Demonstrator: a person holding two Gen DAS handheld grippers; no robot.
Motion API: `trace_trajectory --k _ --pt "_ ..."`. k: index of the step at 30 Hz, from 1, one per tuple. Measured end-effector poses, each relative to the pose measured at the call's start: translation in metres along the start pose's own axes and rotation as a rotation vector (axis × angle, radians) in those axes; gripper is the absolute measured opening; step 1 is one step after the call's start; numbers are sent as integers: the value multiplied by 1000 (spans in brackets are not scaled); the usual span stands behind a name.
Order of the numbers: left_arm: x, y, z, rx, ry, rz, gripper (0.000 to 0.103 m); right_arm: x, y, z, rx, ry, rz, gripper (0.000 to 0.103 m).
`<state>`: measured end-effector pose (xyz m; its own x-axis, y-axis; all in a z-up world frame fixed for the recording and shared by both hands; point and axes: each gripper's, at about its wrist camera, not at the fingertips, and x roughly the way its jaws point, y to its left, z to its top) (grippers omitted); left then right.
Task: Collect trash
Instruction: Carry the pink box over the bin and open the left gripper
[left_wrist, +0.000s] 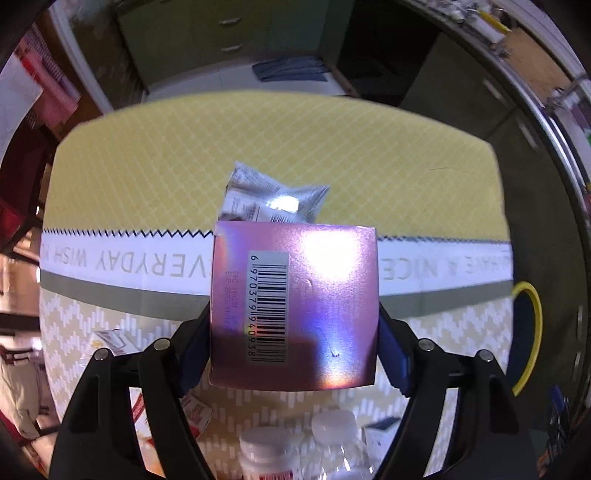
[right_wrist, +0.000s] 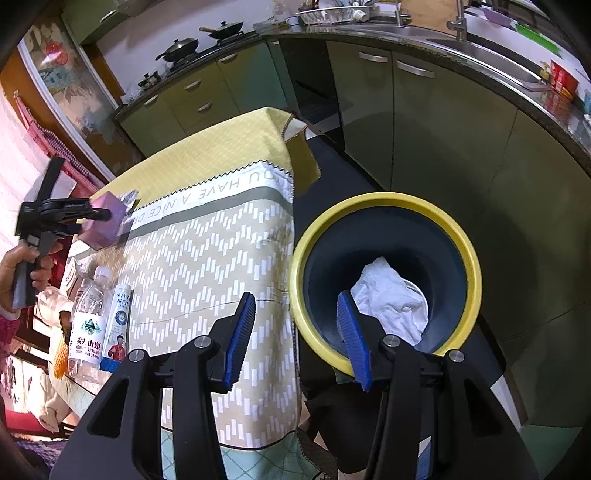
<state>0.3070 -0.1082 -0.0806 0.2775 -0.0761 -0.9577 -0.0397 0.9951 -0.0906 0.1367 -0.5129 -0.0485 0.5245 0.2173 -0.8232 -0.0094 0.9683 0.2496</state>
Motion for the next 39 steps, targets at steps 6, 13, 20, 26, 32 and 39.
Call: trace_trajectory --k 6,13,20,26,32,39 --pt "-52 -50 -26 176 -53 -80 73 -15 -23 -7 59 -33 -16 47" --pt "-80 -164 -74 454 -53 -234 73 -42 -60 -32 150 -72 -51 47" --pt "-32 -297 -120 680 29 -343 73 -63 -83 -67 208 -70 -94 47" --pt "22 -374 -133 768 43 -357 73 -82 -94 -89 242 -75 -131 47" --pt "69 -401 -140 774 101 -281 74 -88 -107 -104 282 -71 -148 47" --pt "72 -395 -135 747 103 -238 80 -91 -104 -107 280 -69 -147 47"
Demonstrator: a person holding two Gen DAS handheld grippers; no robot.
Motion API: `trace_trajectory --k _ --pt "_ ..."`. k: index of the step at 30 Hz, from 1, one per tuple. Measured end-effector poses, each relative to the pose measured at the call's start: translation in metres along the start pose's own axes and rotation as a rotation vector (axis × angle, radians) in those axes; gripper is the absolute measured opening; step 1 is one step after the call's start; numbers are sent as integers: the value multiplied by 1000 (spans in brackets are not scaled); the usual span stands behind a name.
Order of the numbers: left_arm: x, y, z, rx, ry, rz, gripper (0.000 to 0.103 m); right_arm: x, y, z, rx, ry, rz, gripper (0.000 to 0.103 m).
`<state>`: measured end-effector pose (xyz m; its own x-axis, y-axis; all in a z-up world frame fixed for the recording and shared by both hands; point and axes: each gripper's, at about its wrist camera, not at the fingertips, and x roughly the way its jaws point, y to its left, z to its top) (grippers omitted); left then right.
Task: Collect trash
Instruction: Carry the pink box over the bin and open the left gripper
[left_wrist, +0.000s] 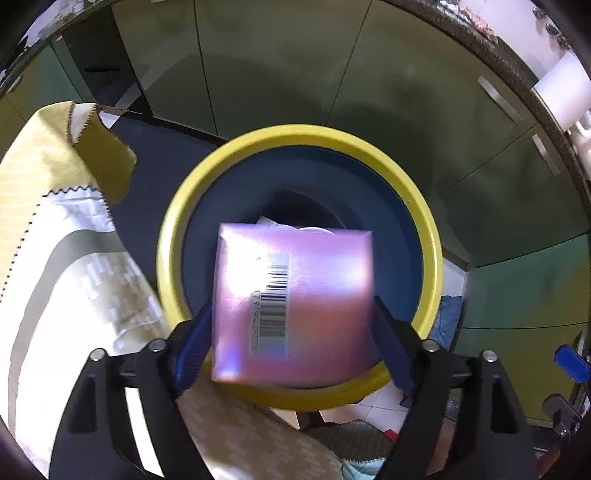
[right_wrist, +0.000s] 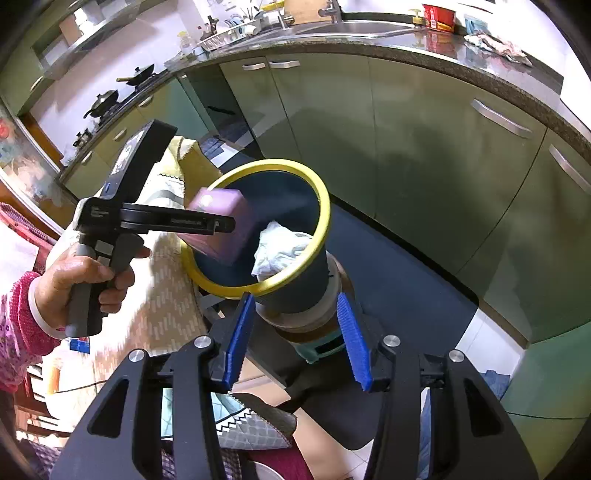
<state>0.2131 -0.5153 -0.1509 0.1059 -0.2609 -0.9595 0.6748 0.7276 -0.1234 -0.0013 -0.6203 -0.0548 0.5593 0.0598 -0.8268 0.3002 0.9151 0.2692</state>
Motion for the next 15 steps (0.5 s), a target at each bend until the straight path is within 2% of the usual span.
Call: trace_trajectory --k 3,7,10,15 --pt "-19 6 -6 9 -35 0 87 0 7 3 -12 -3 3 47" --pt "-49 15 -16 3 -71 -43 87 -3 17 3 -32 -8 11 47" --pt "-90 21 -33 18 -145 -76 87 -3 24 3 -44 -10 17 47" --pt "-168 47 -84 7 -271 -101 87 9 38 10 -66 10 25 47"
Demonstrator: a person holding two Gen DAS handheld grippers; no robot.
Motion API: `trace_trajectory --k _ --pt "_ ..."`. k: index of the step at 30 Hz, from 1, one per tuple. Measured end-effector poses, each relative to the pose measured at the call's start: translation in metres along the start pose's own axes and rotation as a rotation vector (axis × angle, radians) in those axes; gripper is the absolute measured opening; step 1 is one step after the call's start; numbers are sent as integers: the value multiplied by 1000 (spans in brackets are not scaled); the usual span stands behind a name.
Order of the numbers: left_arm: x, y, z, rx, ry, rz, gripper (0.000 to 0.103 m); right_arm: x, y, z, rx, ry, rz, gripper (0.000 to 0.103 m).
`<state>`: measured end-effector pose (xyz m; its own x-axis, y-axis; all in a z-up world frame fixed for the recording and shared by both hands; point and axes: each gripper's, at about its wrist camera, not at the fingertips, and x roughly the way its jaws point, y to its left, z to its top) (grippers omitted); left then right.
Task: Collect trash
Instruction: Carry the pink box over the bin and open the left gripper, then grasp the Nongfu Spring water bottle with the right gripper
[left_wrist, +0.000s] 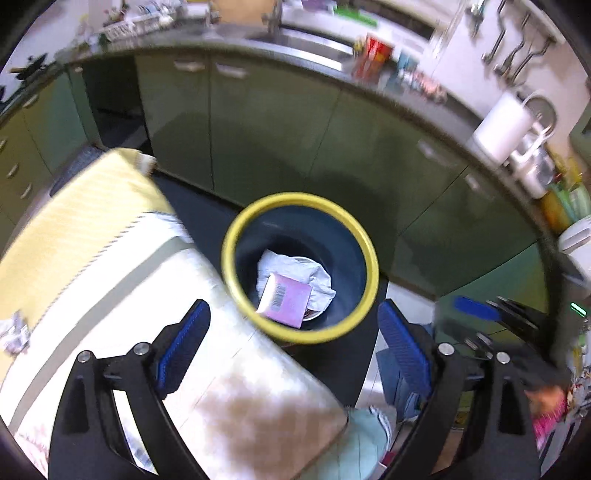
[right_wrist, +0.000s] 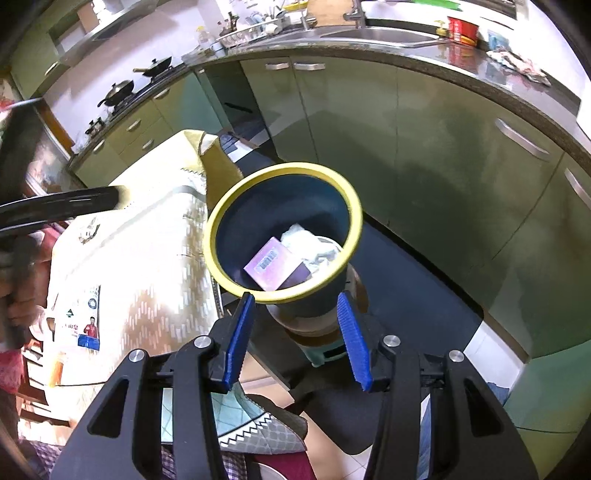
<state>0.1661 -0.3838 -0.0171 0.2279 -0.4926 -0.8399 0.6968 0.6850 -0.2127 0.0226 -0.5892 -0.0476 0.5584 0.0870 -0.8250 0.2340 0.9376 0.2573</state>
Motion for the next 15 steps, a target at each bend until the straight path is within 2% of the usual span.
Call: trace_trajectory --k 4,7,10,15 --pt "-66 25 -38 -5 -111 81 88 21 30 11 -64 38 16 47" --pt "-109 56 -66 -64 -185 110 90 34 67 17 -133 60 50 47" --pt "-149 88 -100 -116 -280 214 91 42 105 17 -202 83 91 47" --pt "-183 138 -150 -253 -318 268 92 56 182 4 -322 155 205 47"
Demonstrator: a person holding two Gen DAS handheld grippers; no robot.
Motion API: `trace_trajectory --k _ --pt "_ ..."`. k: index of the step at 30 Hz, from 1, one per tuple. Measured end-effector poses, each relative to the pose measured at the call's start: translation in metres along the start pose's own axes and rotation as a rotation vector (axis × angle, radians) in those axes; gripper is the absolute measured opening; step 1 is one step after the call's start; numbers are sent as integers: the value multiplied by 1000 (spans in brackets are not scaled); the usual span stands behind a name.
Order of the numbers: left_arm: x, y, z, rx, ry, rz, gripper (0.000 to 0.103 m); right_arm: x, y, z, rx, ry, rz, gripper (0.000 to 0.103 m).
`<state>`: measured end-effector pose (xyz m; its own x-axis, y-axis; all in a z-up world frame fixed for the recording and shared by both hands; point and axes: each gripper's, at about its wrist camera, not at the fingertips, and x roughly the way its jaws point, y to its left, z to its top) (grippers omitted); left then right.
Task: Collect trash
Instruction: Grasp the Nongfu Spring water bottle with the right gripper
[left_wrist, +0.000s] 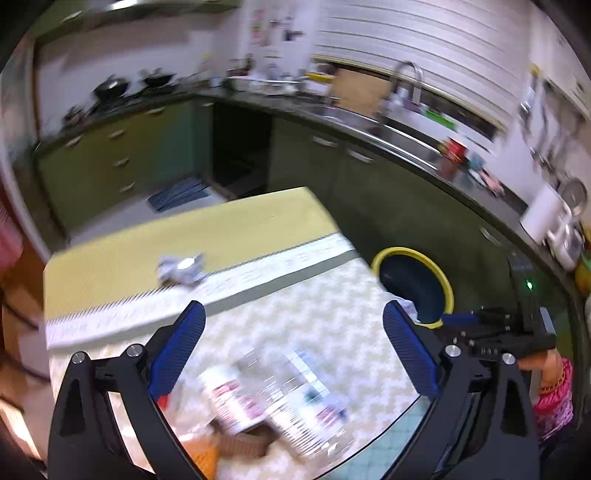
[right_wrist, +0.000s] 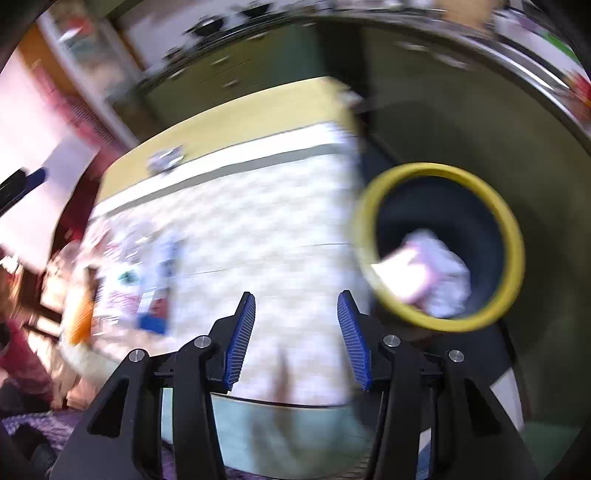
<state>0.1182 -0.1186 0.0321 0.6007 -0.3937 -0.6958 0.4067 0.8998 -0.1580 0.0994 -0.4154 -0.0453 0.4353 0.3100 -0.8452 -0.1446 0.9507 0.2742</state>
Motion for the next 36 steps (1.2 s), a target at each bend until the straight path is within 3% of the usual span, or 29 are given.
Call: trace_trajectory --k 6,11,20,36 --pt "-20 62 -30 -143 -21 68 93 27 106 15 -142 111 185 47" --pt "-36 92 -50 -208 -52 113 95 61 167 23 -214 248 211 47" --pt "-37 113 -67 -231 -28 115 95 111 180 34 -180 410 158 58" --pt "-32 111 -71 -239 -24 106 96 151 198 32 -209 489 137 73"
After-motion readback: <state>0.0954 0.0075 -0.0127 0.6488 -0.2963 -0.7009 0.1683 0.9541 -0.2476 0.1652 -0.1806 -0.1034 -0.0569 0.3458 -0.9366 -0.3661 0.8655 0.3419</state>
